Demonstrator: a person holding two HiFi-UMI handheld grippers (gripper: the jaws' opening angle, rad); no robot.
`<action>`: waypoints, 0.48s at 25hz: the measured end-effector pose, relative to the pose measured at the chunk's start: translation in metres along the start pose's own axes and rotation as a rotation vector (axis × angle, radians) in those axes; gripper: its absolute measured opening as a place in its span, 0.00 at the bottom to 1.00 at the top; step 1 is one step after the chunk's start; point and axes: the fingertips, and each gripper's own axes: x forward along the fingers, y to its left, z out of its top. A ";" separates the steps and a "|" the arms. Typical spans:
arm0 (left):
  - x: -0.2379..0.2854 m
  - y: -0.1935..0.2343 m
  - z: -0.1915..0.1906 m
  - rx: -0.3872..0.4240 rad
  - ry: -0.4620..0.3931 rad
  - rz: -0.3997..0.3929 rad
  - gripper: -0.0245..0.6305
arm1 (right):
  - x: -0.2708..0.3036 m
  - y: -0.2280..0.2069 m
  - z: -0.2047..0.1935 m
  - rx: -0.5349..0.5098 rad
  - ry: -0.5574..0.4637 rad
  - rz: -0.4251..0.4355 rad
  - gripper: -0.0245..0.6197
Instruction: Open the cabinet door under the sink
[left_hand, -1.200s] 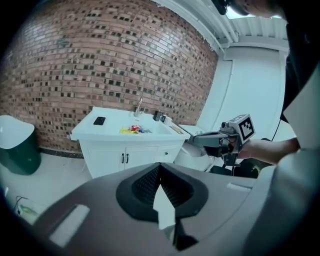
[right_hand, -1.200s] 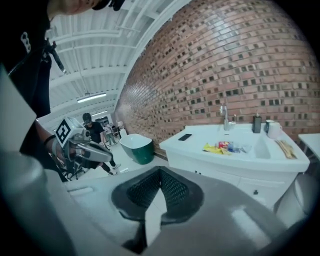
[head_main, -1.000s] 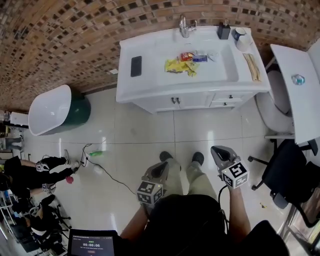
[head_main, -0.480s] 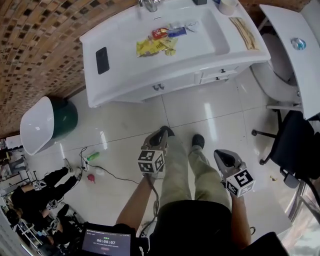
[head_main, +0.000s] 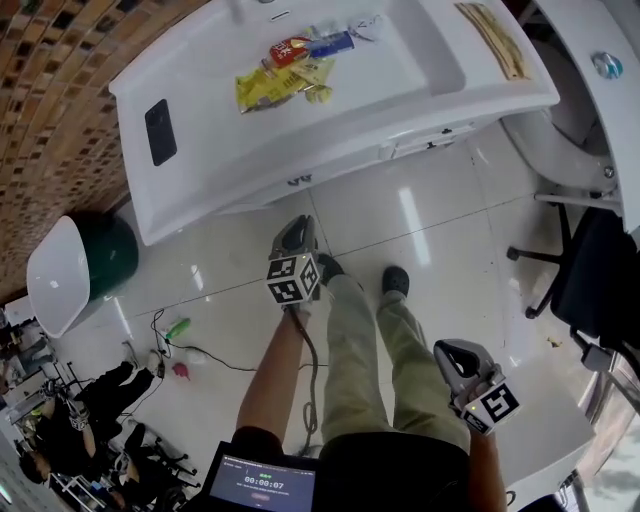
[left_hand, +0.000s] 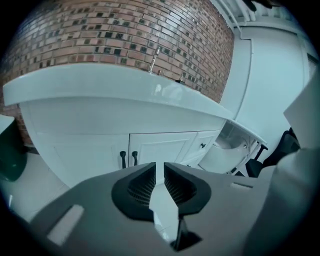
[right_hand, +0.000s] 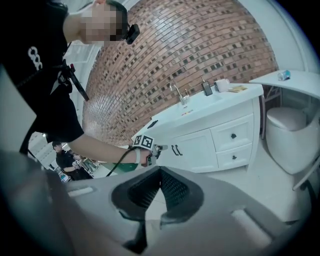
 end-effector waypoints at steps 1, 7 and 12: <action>0.009 0.007 0.000 0.005 -0.008 0.011 0.14 | 0.003 0.000 -0.001 0.005 -0.007 -0.001 0.02; 0.055 0.048 -0.003 0.035 -0.065 0.080 0.14 | 0.035 -0.001 -0.009 -0.035 0.032 -0.008 0.02; 0.085 0.081 -0.015 0.039 -0.060 0.140 0.16 | 0.070 0.014 0.001 -0.016 -0.009 0.019 0.02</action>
